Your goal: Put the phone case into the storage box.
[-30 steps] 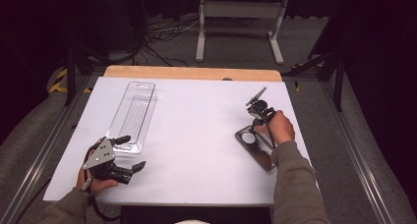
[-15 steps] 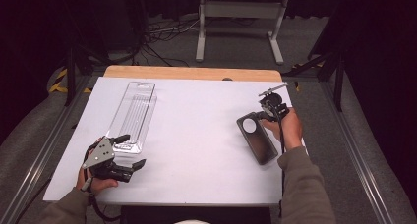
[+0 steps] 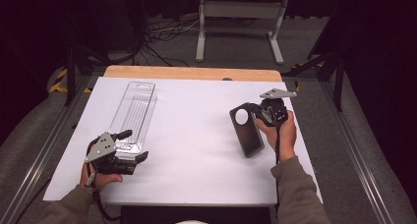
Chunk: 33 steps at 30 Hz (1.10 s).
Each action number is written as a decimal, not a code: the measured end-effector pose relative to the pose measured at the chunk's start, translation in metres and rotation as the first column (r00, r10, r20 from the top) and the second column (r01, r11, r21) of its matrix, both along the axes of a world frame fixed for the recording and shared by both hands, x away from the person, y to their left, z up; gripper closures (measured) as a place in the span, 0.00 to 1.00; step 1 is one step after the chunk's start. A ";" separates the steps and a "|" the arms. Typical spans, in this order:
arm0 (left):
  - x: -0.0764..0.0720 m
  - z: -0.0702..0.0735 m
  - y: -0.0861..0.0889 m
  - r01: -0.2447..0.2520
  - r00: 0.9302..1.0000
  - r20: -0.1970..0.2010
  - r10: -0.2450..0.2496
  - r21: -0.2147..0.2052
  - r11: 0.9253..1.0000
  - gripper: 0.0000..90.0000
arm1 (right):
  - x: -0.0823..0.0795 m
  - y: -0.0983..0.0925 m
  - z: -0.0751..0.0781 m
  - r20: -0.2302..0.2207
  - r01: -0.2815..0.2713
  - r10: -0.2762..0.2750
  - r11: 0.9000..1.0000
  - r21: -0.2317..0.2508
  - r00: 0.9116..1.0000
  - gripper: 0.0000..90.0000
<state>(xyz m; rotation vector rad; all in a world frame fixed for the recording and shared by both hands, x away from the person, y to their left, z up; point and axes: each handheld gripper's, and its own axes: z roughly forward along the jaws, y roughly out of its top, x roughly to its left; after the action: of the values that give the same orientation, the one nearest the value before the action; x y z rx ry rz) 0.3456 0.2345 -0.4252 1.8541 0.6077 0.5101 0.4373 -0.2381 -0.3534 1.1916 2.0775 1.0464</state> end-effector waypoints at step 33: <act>0.021 0.030 -0.084 0.094 0.996 0.015 -0.093 -0.080 0.992 0.23 | -0.039 0.067 -0.009 0.212 -0.087 0.077 0.995 0.040 0.974 1.00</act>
<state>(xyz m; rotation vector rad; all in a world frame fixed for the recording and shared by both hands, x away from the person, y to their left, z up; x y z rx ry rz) 0.3666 0.1504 -0.3952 1.7930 0.5236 0.4274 0.3979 -0.1712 -0.3621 0.9781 1.9593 1.2134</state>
